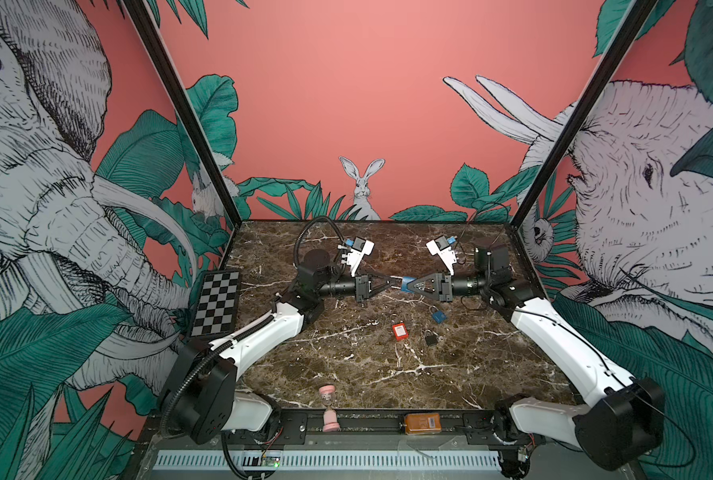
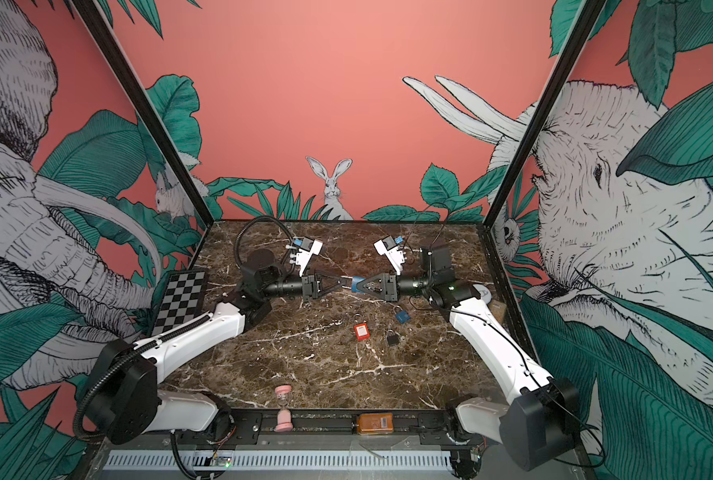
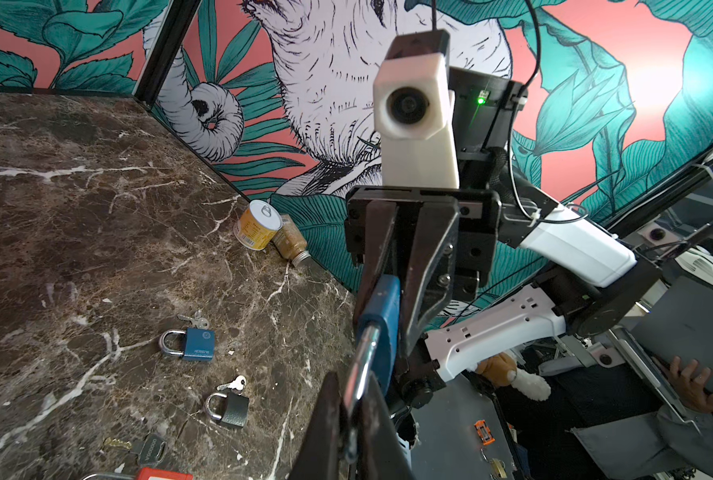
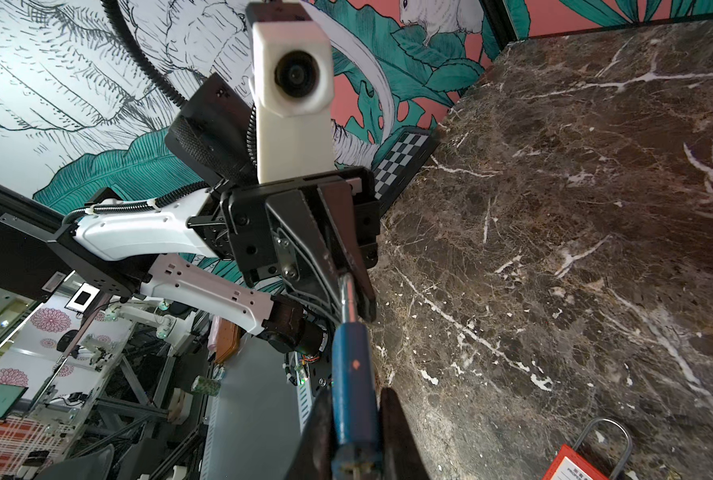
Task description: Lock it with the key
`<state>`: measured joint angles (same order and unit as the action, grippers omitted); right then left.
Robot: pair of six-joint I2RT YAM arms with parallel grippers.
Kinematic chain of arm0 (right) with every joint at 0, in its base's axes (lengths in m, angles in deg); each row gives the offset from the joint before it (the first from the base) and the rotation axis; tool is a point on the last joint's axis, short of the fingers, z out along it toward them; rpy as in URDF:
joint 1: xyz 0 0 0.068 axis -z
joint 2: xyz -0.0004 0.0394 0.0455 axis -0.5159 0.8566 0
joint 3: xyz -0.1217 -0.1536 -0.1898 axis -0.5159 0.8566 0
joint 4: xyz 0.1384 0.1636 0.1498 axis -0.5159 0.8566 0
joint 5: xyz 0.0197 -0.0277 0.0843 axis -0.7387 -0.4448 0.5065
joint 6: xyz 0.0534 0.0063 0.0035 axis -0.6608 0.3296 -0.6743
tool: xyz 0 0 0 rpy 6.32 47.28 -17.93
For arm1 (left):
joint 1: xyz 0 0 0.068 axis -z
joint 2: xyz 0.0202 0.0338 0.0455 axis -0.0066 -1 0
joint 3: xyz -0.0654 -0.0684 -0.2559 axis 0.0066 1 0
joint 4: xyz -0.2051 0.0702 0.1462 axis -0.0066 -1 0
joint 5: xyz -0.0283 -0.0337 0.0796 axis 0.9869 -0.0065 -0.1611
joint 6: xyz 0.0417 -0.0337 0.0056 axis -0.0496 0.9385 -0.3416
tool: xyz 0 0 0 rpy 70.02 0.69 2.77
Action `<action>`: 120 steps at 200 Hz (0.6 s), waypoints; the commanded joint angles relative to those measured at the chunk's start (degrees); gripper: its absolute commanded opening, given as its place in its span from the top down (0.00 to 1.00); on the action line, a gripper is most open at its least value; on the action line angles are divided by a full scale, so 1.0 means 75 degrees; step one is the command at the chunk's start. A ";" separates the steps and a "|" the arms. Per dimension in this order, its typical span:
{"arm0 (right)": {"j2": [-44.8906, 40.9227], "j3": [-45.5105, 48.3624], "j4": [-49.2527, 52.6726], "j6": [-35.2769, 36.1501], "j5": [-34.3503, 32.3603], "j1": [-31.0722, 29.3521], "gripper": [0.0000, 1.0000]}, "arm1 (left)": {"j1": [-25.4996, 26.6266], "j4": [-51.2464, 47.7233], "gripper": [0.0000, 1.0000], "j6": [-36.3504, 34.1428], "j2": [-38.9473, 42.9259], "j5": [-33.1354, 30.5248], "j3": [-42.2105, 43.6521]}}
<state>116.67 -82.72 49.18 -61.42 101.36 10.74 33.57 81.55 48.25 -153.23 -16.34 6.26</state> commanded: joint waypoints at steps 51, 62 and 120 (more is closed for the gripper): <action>0.0466 -0.0196 -0.0855 -0.0476 -0.0823 0.0015 1.00 | 0.0676 0.0787 1.00 0.0026 0.0461 0.0323 -0.0124; 0.0474 -0.0164 -0.0981 -0.0470 -0.0899 0.0013 1.00 | 0.0743 0.0806 1.00 0.0058 0.0416 0.0358 -0.0185; 0.0389 0.0198 -0.2024 -0.0437 -0.1157 0.0019 1.00 | 0.1132 0.1032 1.00 0.0201 0.0252 0.0414 -0.0302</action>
<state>118.17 -82.33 43.24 -63.28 102.54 11.40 35.50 82.36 49.89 -152.77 -22.29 6.46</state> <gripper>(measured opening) 0.139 0.099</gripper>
